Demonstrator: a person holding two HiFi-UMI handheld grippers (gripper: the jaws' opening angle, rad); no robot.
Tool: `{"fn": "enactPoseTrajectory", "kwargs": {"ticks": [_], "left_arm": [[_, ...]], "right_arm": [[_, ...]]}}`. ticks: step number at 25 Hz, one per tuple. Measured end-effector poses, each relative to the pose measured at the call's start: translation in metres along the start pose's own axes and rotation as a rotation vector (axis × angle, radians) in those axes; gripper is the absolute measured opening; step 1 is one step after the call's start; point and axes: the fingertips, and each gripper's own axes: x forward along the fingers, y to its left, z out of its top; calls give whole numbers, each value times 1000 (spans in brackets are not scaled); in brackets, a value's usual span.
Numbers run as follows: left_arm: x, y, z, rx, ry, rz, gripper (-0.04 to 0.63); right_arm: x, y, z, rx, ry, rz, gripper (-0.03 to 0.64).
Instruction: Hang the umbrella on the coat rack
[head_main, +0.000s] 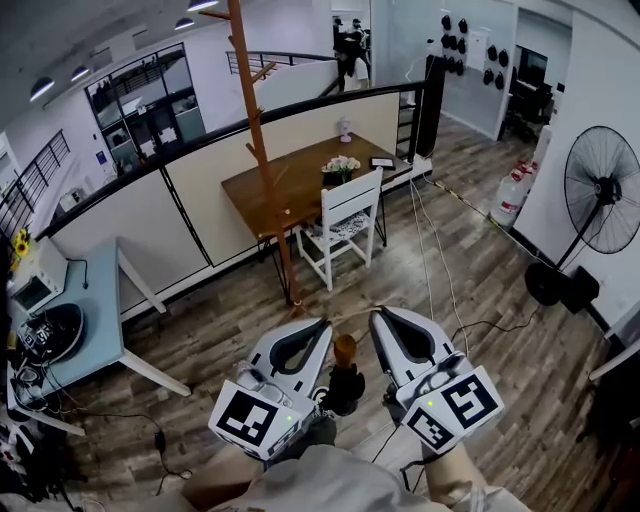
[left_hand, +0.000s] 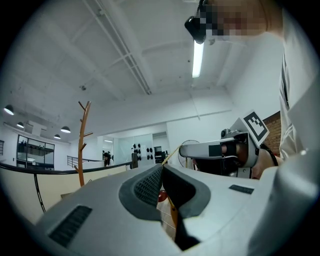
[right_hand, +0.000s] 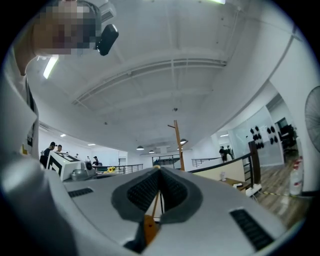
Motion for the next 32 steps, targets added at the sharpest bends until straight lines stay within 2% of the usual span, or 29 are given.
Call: {"fn": "enactPoseTrajectory", "kwargs": {"ticks": [10, 21, 27, 32], "left_arm": [[59, 69, -4, -18, -28, -13, 8], [136, 188, 2, -14, -58, -35, 6], [171, 249, -17, -8, -46, -47, 6], [193, 282, -27, 0, -39, -40, 8]], "right_arm": [[76, -50, 1, -18, 1, -9, 4], [206, -110, 16, -48, -5, 3, 3], [275, -140, 5, -51, -11, 9, 3], [310, -159, -8, -37, 1, 7, 3]]}}
